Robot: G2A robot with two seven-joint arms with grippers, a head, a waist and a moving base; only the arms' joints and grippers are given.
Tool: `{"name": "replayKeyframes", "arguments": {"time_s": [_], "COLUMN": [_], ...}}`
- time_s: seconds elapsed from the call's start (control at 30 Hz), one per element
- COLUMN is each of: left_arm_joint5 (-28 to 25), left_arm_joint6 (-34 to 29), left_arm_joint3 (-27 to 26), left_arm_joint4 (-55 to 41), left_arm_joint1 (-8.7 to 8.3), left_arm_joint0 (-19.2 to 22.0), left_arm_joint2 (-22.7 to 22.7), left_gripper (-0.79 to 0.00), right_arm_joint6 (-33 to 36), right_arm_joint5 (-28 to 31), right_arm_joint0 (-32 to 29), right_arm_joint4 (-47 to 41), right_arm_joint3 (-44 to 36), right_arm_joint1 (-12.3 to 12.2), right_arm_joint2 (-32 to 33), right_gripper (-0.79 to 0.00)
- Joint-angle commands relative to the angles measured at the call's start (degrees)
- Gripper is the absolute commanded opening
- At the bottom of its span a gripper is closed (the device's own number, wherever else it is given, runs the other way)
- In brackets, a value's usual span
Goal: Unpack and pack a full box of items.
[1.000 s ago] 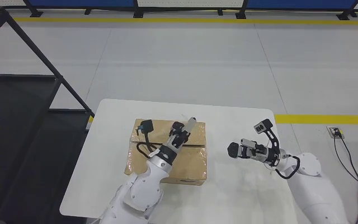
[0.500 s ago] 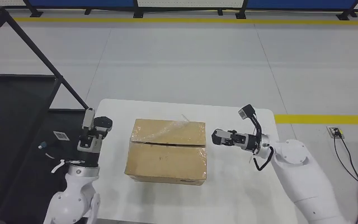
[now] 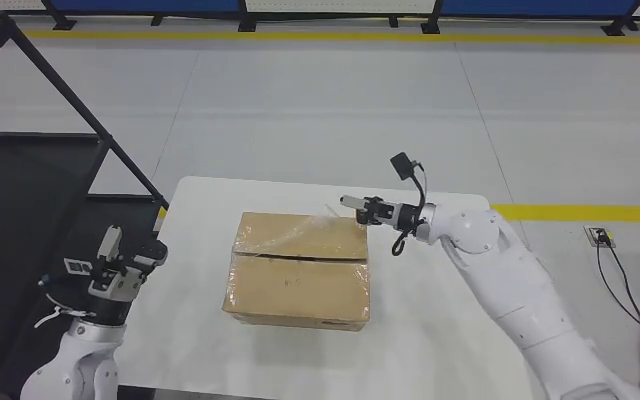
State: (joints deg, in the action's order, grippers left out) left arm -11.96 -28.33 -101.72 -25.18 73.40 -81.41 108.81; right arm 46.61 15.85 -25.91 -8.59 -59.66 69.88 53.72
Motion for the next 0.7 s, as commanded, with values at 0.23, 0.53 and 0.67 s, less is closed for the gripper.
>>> {"name": "replayKeyframes", "arguments": {"time_s": [0.23, 0.53, 0.67], "left_arm_joint5": [-0.6, -1.2, -1.4], "left_arm_joint6": [0.7, 1.4, 1.5], "left_arm_joint3": [3.4, 3.0, 3.2], "left_arm_joint4": [0.2, 1.0, 0.7], "left_arm_joint1": [-0.08, -0.22, -0.29], "left_arm_joint0": [-0.1, -0.9, -1.4], "left_arm_joint2": [-2.1, -3.3, -3.3], "left_gripper": [0.0, 0.0, 0.0], "right_arm_joint6": [-6.1, -12.8, -12.0], "right_arm_joint5": [-1.4, 0.1, 2.6], "right_arm_joint0": [-2.1, 1.3, 3.8], "right_arm_joint4": [1.8, 6.9, 4.5], "right_arm_joint3": [-1.8, 3.5, 8.7], "right_arm_joint1": [0.5, 3.7, 5.7], "right_arm_joint2": [-0.7, -6.8, -8.9], "right_gripper": [0.0, 0.0, 0.0]}}
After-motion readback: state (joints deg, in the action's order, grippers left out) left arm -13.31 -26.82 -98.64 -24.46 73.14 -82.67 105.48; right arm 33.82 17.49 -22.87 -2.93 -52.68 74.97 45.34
